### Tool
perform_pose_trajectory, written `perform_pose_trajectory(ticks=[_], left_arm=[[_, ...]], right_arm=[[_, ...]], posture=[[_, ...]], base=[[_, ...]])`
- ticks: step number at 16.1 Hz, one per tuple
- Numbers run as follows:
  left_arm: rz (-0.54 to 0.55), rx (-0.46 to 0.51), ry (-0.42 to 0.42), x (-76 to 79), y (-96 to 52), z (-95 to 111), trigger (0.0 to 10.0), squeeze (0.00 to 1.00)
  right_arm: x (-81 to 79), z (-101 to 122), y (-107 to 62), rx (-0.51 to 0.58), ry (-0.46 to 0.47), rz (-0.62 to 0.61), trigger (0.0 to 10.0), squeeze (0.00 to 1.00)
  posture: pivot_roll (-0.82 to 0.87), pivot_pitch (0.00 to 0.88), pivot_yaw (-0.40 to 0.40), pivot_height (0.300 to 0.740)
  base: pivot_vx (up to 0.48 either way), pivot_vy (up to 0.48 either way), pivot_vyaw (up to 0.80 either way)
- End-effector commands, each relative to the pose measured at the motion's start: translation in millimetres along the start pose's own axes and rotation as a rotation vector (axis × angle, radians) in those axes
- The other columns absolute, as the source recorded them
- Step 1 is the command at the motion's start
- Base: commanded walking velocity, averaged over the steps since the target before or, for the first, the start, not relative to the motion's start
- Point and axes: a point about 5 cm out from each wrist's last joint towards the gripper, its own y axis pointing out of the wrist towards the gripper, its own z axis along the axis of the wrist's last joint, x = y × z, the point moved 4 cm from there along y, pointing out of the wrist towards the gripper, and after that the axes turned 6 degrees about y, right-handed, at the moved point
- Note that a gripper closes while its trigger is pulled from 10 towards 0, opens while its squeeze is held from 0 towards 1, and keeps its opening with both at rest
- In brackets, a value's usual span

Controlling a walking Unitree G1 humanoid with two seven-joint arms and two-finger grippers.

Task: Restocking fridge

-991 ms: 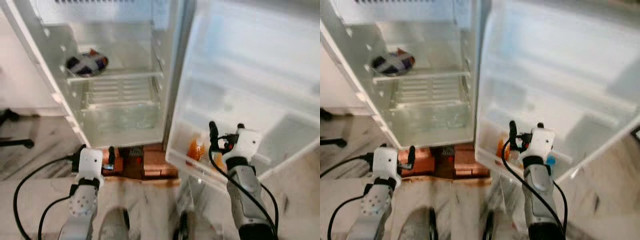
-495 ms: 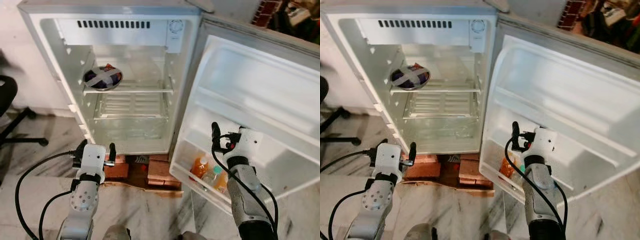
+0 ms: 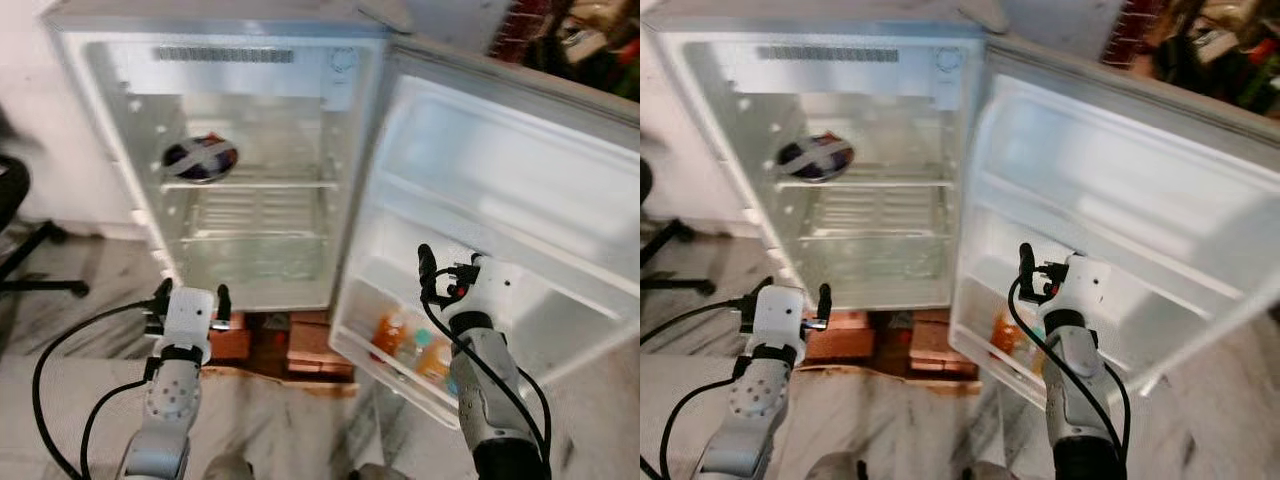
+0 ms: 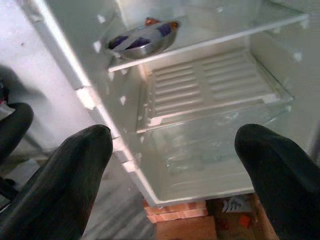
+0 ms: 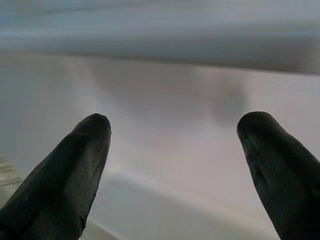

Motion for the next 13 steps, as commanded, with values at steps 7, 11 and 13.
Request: perform_pose_trajectory(ticks=[7,11,13], left_arm=[[-0.019,-0.001,-0.01,9.4,-0.2,1,10.0,0.0],[-0.022,0.0,-0.008,9.1,-0.1,0,10.0,0.0],[-0.019,-0.003,-0.007,9.4,-0.4,-1,10.0,0.0]], right_arm=[[-22.8,-14,-7.2,-0.102,0.054,0.202,10.0,0.0],[-57.8,-38,-45.4,-0.319,0.074,0.608,10.0,0.0],[-59.2,-39,-56.4,-0.382,0.058,0.728,10.0,0.0]], posture=[[0.1,0.052,-0.051,0.74],[0.1,0.051,-0.058,0.74],[0.1,0.05,-0.058,0.74]], base=[[0.0,-0.325,0.0],[0.0,-0.315,0.0],[0.0,-0.311,0.0]])
